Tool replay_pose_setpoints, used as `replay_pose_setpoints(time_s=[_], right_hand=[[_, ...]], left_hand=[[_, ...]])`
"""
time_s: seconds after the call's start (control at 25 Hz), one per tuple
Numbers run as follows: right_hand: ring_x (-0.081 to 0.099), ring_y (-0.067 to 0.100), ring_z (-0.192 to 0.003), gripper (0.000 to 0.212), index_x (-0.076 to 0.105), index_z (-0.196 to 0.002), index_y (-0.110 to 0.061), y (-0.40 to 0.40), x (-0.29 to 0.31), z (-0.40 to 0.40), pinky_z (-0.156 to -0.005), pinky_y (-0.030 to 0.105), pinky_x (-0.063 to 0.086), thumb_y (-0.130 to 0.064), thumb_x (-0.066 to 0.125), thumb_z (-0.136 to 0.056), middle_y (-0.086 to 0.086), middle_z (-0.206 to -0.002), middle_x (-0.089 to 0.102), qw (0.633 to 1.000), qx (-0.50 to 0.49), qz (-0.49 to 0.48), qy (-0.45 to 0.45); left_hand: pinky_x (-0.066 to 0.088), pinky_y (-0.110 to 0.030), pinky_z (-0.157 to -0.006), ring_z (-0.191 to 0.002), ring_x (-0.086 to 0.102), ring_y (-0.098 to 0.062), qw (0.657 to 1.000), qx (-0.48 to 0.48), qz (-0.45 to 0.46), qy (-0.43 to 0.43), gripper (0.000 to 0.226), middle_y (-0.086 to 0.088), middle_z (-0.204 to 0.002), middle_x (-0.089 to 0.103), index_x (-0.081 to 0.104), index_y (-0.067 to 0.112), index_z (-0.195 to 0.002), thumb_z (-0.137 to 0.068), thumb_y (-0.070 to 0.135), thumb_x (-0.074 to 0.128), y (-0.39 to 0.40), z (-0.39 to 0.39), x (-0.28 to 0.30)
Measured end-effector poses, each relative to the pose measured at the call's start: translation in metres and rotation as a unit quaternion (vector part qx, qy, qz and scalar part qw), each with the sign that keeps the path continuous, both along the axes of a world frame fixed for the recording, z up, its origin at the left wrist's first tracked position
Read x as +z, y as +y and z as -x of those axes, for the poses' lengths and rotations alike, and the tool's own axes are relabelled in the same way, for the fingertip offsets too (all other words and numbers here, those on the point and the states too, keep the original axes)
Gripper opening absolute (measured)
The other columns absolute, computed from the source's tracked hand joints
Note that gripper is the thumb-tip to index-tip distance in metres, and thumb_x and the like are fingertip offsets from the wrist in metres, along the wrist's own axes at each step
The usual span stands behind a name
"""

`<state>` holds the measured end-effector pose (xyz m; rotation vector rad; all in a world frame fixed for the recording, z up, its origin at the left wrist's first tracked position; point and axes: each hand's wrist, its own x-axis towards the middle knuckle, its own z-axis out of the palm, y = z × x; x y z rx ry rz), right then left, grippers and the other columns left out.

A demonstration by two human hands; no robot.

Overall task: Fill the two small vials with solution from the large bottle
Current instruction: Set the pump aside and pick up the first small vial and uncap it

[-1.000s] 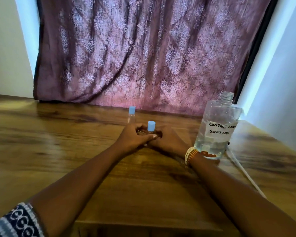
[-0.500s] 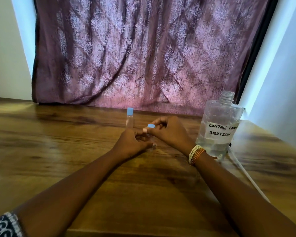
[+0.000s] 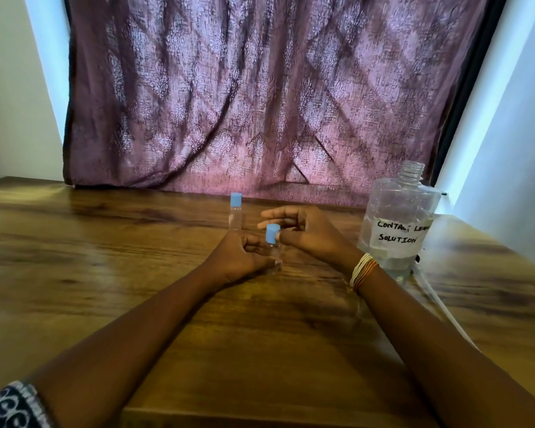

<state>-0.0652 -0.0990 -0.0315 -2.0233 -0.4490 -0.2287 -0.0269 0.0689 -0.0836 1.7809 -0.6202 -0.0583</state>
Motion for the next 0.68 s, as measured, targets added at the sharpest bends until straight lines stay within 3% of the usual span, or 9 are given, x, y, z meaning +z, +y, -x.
replay_pose_setpoints(time_s=[0.16,0.24,0.4,0.56,0.68], right_hand=[[0.059,-0.003,-0.067,0.038,0.069,-0.106,-0.011,0.006,-0.008,-0.003,-0.065,0.009,0.050,-0.010,0.084,-0.071,-0.002,-0.083,0.068,0.998,-0.055,-0.020,-0.032],[0.064,-0.001,-0.070,0.037,0.068,-0.105,-0.011,0.002,-0.008,-0.004,-0.068,0.014,0.052,-0.002,0.082,-0.072,-0.001,-0.082,0.069,0.997,-0.050,-0.046,-0.022],[0.071,0.010,-0.092,0.044,0.059,-0.118,-0.007,-0.003,-0.005,-0.005,-0.075,0.019,0.056,0.016,0.060,-0.081,0.010,-0.107,0.070,0.993,0.060,-0.087,0.055],[0.065,0.009,-0.086,0.047,0.063,-0.118,-0.013,-0.002,-0.007,-0.007,-0.082,0.022,0.054,-0.002,0.078,-0.075,0.010,-0.100,0.068,0.998,-0.007,-0.048,0.036],[0.068,0.008,-0.087,0.039,0.065,-0.115,-0.007,-0.005,-0.006,-0.006,-0.080,0.019,0.056,0.005,0.072,-0.079,0.010,-0.100,0.071,0.997,0.001,-0.076,0.034]], left_hand=[[0.058,-0.035,-0.082,-0.089,0.074,-0.024,0.999,-0.013,-0.011,-0.030,0.022,-0.010,-0.091,0.078,0.076,0.006,-0.094,-0.073,0.009,0.081,0.002,0.000,0.001],[0.058,-0.035,-0.083,-0.090,0.073,-0.023,1.000,-0.009,-0.014,-0.026,0.026,-0.011,-0.093,0.077,0.075,0.004,-0.097,-0.072,0.010,0.081,0.002,-0.001,0.000],[0.059,-0.035,-0.083,-0.089,0.073,-0.023,0.999,0.007,-0.026,-0.020,0.027,-0.009,-0.092,0.078,0.076,0.005,-0.095,-0.070,0.013,0.083,0.001,-0.002,0.000],[0.059,-0.038,-0.085,-0.089,0.074,-0.021,1.000,-0.011,-0.013,-0.021,0.025,-0.008,-0.092,0.078,0.076,0.007,-0.095,-0.071,0.011,0.082,0.004,-0.002,-0.001],[0.058,-0.044,-0.086,-0.090,0.073,-0.030,1.000,-0.003,-0.007,-0.016,0.026,-0.013,-0.092,0.077,0.076,0.004,-0.093,-0.069,0.012,0.084,0.002,-0.004,-0.003]])
